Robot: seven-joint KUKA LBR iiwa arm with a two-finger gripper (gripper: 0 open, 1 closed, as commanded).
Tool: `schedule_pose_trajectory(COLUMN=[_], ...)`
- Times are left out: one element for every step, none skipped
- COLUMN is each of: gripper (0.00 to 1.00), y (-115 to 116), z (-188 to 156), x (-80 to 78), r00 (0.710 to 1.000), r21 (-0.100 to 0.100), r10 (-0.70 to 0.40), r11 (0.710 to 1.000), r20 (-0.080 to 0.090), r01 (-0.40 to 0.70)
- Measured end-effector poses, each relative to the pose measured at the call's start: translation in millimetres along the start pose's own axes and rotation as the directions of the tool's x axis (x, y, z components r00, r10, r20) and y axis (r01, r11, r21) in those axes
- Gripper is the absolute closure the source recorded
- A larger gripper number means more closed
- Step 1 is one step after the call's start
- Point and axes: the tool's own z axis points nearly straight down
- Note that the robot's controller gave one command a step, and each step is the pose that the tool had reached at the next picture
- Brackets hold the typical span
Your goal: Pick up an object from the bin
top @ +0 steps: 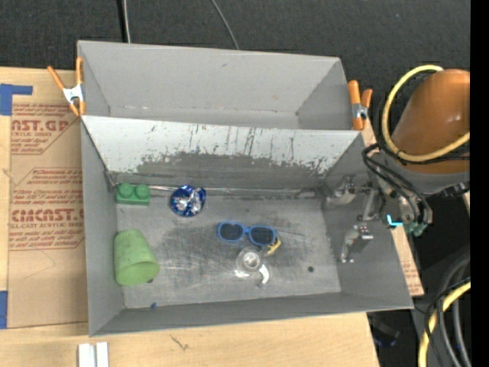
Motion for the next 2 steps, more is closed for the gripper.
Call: schedule_pose_trajectory(gripper=[0.0, 0.0], y=[83.3, 100.2], z=[166.0, 137.7], x=[-61.2, -82.3], r00=[0.981, 0.999], r21=[0.006, -0.001], r10=[-0.193, 0.034], r11=[0.981, 0.999], r20=[0.013, 0.011], r01=[0.193, -0.034])
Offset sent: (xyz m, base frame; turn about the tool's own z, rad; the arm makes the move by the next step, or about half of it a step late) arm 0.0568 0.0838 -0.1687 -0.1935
